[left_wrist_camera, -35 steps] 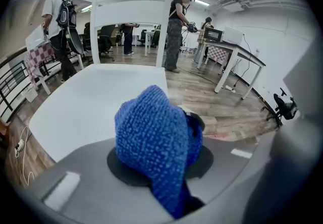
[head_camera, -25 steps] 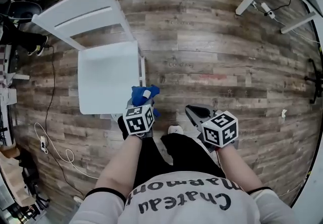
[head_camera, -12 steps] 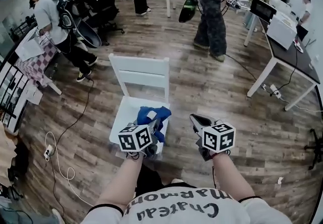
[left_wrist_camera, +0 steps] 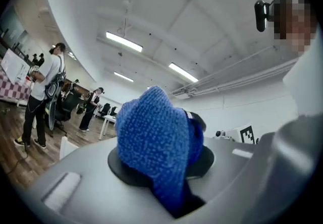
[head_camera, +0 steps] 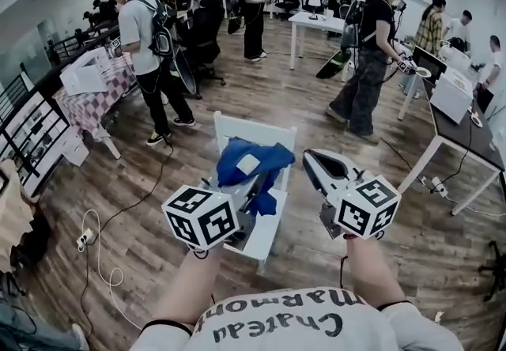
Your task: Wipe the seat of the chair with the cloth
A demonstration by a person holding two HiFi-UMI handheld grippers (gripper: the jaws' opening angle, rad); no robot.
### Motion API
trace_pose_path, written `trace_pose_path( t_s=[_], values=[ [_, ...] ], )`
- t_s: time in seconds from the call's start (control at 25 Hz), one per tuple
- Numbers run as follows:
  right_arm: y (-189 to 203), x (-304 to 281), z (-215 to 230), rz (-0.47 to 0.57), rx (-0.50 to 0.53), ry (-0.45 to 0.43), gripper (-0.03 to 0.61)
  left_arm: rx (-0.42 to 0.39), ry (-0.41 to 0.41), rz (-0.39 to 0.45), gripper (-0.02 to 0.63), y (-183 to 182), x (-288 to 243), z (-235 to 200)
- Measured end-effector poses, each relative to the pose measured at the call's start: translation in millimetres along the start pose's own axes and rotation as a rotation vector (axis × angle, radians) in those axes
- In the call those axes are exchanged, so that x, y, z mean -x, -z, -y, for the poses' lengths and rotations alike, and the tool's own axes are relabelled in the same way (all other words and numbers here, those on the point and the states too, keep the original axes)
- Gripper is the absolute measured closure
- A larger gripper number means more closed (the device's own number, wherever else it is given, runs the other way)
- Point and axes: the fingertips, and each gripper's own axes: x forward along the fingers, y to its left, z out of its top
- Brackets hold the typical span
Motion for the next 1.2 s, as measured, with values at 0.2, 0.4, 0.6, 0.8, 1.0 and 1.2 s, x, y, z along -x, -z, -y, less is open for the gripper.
trace_pose_path(
  t_s=[0.2,0.4,0.6,0.8,1.0,1.2],
  values=[
    [-62.0,-9.7,-27.3,0.084,0.127,0.036,0.565,-0.037,-0.025,0.037,0.509,-48.1,23.8,-19.1],
    [-78.6,-33.4,-55.3,0.091,0.139,0.065,0.565,-0.032,-0.024,0.014,0.509,-70.4,55.7,-50.0],
    [-76.2,-56.4,-63.9,0.080,0.126,0.121,0.565,-0.008,0.002,0.031,0.509,-95.0,72.6,-75.8],
    [-75.6,-71.9,-70.3,0.065,0.130,0.170,0.565,-0.012,0.039,0.028,0.508,-107.3,77.6,-91.5],
    [-72.7,-80.2,-71.2,0.046,0.127,0.213,0.565,-0.007,0.072,0.008,0.508,-106.7,74.1,-104.0],
    [-64.9,-83.3,-70.1,0.038,0.102,0.253,0.565,0.017,0.113,-0.015,0.508,-102.0,71.9,-114.0]
  ],
)
